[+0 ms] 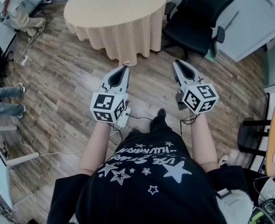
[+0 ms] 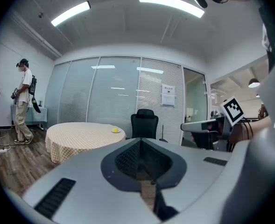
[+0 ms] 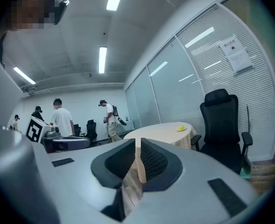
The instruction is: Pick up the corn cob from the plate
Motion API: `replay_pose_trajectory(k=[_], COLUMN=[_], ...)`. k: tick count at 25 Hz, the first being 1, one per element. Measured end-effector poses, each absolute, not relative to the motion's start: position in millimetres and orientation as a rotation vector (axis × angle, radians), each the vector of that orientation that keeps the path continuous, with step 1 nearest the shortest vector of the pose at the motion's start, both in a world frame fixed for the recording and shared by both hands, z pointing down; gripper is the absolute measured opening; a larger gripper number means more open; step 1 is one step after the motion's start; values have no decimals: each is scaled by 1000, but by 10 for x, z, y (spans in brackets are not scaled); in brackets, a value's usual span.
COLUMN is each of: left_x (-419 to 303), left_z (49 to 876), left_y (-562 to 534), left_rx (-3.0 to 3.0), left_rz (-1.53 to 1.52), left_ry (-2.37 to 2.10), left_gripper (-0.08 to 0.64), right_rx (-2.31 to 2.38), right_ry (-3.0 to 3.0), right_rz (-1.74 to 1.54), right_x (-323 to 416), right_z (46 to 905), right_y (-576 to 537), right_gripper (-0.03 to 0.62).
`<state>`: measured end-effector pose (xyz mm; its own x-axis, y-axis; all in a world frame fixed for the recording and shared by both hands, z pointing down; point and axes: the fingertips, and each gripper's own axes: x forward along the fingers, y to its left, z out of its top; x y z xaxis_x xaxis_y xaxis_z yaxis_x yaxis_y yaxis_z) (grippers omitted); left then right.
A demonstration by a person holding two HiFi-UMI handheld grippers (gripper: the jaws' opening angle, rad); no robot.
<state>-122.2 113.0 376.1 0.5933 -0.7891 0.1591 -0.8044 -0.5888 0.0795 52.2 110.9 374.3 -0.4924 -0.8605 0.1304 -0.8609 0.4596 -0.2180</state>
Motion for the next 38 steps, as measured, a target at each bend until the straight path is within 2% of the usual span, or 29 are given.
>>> replay_pose_trajectory(k=[23,32,38], left_x=[-1357,-1641,-1341], left_z=[3820,3997,3966], left_y=[1188,984,574], left_rx=[2640,2509,2529], left_rz=[88,106,129], left_ry=[-1353,-1483,-1511], left_gripper=[8,8,8], right_rx=[1740,1717,1650], right_ry=[-2664,-2706,-2706], right_rz=[415,526,569], right_x=[626,688,957], right_z=[3689,3881,4058], right_y=[1252,835,393], right_gripper=[52,52,52])
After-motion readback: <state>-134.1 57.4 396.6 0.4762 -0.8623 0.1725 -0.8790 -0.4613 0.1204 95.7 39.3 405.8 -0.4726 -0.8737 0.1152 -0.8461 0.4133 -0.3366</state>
